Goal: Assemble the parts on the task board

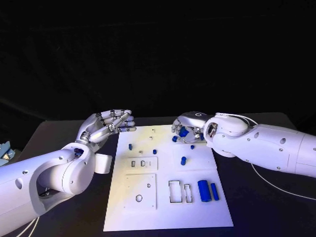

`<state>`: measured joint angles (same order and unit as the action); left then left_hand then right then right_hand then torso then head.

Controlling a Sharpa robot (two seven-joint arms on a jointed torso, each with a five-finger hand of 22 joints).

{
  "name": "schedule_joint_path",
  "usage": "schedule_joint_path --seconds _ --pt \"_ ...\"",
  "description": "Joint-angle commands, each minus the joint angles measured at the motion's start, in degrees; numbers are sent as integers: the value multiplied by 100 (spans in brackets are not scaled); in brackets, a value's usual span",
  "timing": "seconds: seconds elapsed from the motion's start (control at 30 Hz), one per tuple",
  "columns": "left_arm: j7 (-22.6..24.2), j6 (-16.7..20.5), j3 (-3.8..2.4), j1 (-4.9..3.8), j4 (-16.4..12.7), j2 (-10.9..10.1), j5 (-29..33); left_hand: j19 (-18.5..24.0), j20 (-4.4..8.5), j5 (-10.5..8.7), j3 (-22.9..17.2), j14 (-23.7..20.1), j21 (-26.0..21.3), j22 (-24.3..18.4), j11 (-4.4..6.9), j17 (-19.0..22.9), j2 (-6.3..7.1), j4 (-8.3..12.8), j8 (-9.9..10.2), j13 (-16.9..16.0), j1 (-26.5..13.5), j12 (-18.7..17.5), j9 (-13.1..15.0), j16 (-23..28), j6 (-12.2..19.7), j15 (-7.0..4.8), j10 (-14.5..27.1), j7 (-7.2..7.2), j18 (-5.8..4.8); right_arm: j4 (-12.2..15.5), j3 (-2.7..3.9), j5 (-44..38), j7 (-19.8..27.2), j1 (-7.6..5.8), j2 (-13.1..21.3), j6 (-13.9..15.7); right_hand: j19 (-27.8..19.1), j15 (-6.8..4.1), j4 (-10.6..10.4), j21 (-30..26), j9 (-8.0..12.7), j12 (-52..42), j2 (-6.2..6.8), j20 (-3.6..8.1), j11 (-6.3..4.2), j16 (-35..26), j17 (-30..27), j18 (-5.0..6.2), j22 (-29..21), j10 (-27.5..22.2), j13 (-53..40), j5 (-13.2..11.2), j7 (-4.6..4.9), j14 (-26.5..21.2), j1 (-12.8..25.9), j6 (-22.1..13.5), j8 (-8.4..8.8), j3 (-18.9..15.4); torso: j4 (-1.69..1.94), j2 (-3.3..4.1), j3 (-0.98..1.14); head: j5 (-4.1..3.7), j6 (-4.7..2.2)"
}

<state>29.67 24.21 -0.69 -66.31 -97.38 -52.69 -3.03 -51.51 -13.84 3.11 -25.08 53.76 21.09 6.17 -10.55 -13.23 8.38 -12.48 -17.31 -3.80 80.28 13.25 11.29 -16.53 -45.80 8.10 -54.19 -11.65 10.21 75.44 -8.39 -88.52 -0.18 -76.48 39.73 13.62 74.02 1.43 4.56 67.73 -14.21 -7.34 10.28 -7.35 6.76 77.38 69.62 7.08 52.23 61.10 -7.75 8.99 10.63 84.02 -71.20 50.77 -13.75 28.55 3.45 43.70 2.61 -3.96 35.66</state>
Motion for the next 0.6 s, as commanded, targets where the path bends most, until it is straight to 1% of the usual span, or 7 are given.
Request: schedule_joint_path --seconds 0.03,0.1,0.23,0.27,0.43,0.5,0.6 --pt "27 -130 -8 -9 -25 -2 -1 -19 0 11 -23 7 4 -9 -4 -7 46 -7 -8 -1 -7 -34 6 3 -23 2 -28 -205 28 14 4 -254 -145 0 -20 -82 70 16 -32 72 -19 -49 2 4 -16 61 47 -62 87 -21 -15 26 -22 244 -37 -5 -53 14 8 31 -5 3 -12" --pt "26 -133 -10 -9 -28 -5 -1 -19 0 11 -23 7 4 -9 -4 -7 46 -7 -8 -1 -7 -34 6 3 -23 2 -28 -205 28 16 4 -274 -157 0 -29 -99 86 13 -39 114 -30 -76 -8 5 -21 91 77 -70 147 -11 -22 29 -27 248 -42 10 -64 31 13 50 10 5 -24" --pt "22 -141 -13 -10 -31 -10 -1 -18 0 12 -26 4 3 -11 -4 -8 43 -6 -7 0 -7 -39 5 5 -23 3 -28 -205 27 4 4 -311 -186 1 -50 -137 110 3 -59 200 -66 -149 -40 12 -38 151 130 -84 269 24 -40 26 -47 252 -57 79 -110 91 18 66 27 1 -30" --pt "22 -143 -13 -10 -32 -11 -1 -18 0 12 -26 4 3 -11 -4 -8 43 -6 -7 0 -7 -39 5 5 -23 3 -28 -205 27 0 4 -319 -192 2 -56 -143 119 -1 -65 224 -73 -167 -48 14 -43 166 145 -89 305 37 -45 23 -52 254 -59 91 -118 107 21 67 25 2 -27" --pt "15 -151 -15 -10 -37 -16 -1 -18 0 12 -26 4 3 -11 -4 -8 43 -6 -7 0 -7 -39 5 5 -23 3 -28 -205 27 -19 4 -356 -215 6 -88 -173 134 -10 -78 273 -91 -213 -61 20 -56 200 178 -97 376 72 -57 12 -63 257 -62 120 -138 146 23 92 44 0 -32" --pt "13 -154 -16 -10 -40 -17 -1 -18 0 12 -26 4 3 -11 -4 -8 43 -6 -7 0 -7 -39 5 5 -23 3 -28 -205 27 -25 4 -371 -222 9 -105 -179 138 -14 -85 292 -101 -229 -68 23 -62 215 193 -100 402 82 -61 8 -68 259 -63 137 -150 164 26 96 44 1 -23" --pt "12 -155 -16 -10 -44 -18 -1 -18 0 13 -31 0 2 -12 -5 -10 38 -4 -5 1 -6 -46 5 8 -23 4 -27 -206 27 -33 4 -386 -235 13 -128 -170 133 -20 -102 304 -115 -257 -81 28 -70 227 196 -100 415 102 -67 -1 -76 258 -57 163 -167 190 24 107 54 3 -15"
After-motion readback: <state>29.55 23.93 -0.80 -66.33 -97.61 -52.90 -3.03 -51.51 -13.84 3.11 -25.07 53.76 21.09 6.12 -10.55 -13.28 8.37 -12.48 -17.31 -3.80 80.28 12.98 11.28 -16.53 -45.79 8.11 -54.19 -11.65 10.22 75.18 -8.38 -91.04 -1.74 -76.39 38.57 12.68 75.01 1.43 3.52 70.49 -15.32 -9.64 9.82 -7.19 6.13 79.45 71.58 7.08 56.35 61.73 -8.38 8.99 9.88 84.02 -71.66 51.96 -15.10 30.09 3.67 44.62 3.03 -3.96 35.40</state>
